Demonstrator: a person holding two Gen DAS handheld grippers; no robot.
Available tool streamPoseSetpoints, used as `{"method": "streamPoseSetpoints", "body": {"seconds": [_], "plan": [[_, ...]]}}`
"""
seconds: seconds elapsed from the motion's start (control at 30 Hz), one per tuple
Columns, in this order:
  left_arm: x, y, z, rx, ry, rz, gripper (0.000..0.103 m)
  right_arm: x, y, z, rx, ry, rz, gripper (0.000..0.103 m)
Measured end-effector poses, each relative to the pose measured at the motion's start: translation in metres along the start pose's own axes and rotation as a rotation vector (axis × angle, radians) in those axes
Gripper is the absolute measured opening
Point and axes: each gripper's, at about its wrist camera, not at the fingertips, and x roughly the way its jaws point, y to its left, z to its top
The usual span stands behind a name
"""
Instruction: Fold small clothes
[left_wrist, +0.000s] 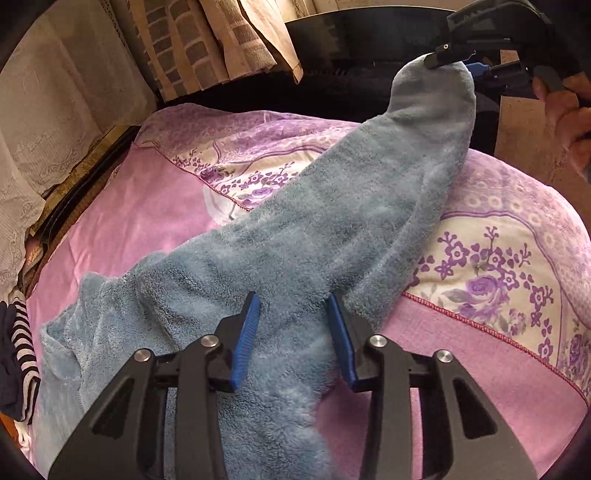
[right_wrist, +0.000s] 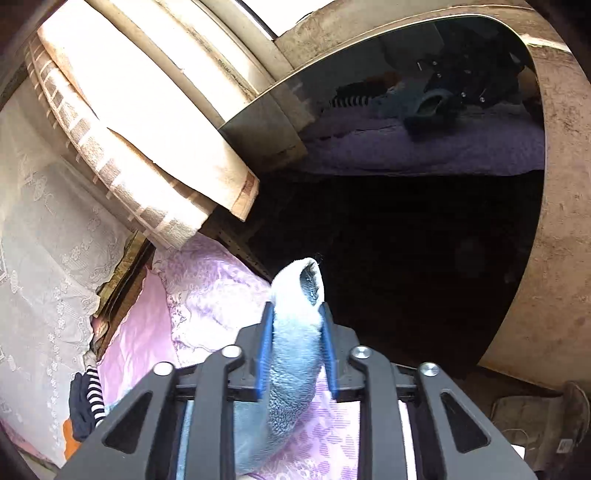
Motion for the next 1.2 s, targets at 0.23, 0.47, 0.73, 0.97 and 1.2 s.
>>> {"method": "streamPoseSetpoints", "body": {"seconds": [0.23,0.47,0.73,0.97,1.2], "plan": [[0.002,0.006,0.0,-0.027,0.008,-0.021,0.039,-0.011,0.02,-0.007,-0.073,-0.022,0.011,0.008],[-0.002,0.021,0.0,-0.131,0.036,-0.083,0.017,-0.03,0.07,-0.032,-0.124,-0.026,0.094,0.009],[-0.024,0.069,-0.022,-0.306,0.045,-0.213,0.075,-0.037,0.166,-0.075,-0.301,0.029,0.235,0.009],[-0.026,0.171,-0.061,-0.593,0.056,-0.269,0.083,-0.017,0.238,-0.14,-0.446,0.121,0.316,0.009],[-0.015,0.223,-0.09,-0.711,0.094,-0.333,0.05,0.014,0.292,-0.209,-0.54,0.227,0.361,0.009]]}}
